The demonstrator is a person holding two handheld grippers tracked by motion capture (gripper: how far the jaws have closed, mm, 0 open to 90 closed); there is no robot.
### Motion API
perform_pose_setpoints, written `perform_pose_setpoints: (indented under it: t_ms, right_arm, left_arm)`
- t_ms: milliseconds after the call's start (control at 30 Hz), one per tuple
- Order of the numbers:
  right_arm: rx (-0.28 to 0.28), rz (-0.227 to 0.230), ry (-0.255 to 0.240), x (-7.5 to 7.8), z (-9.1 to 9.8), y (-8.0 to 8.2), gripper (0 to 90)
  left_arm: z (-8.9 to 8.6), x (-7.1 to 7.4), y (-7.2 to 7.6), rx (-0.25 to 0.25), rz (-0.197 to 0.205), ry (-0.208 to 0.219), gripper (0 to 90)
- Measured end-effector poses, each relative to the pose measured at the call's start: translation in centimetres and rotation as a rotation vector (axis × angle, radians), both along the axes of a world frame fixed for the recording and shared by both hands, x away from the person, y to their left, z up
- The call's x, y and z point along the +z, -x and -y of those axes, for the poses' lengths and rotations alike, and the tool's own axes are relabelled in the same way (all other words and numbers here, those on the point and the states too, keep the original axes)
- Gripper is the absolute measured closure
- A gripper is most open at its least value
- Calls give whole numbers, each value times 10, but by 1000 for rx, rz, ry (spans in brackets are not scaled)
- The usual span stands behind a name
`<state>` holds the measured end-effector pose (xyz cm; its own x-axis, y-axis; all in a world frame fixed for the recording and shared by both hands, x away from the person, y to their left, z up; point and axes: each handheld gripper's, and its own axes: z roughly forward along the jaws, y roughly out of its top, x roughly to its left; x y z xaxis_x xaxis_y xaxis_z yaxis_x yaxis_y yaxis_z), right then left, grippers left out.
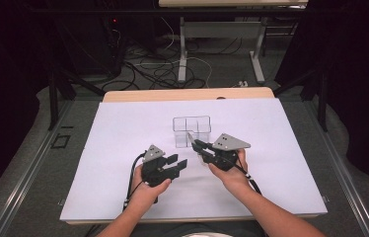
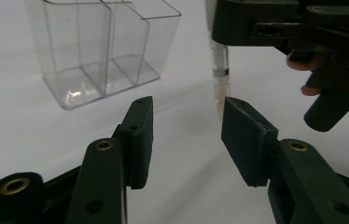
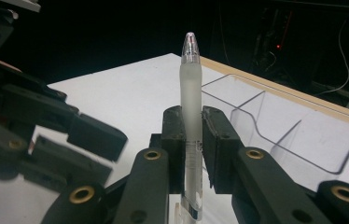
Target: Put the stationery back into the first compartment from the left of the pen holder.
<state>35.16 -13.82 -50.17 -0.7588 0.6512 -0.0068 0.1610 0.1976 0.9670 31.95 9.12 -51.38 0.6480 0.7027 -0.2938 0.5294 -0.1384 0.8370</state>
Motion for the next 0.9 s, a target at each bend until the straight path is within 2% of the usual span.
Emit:
perform_pose_setpoints:
  t_ms: [100,267,433,600,733,900]
  right_arm:
    - [12,-7,-4,-1,-4,2,796]
    - [30,-13,-11,-2,-12,7,796]
    - [56,-14,-8,-4,-20,11,796]
    - [77,-30,3,-6,-26,15,796]
    - [86,-31,-7,-7,-31,17,796]
    - [97,-35,-15,-8,-33,19,796]
  left_arm:
    - [6,-2,1,-19,-20,2,550]
    - [9,-6,1,-13,-61,26,566]
    - [5,-6,-1,-9,-133,63,608]
    - [2,-6,-3,1,-162,95,635]
    - [0,-5,-4,4,-182,115,654]
    - [-2,-4,-4,6,-181,133,692]
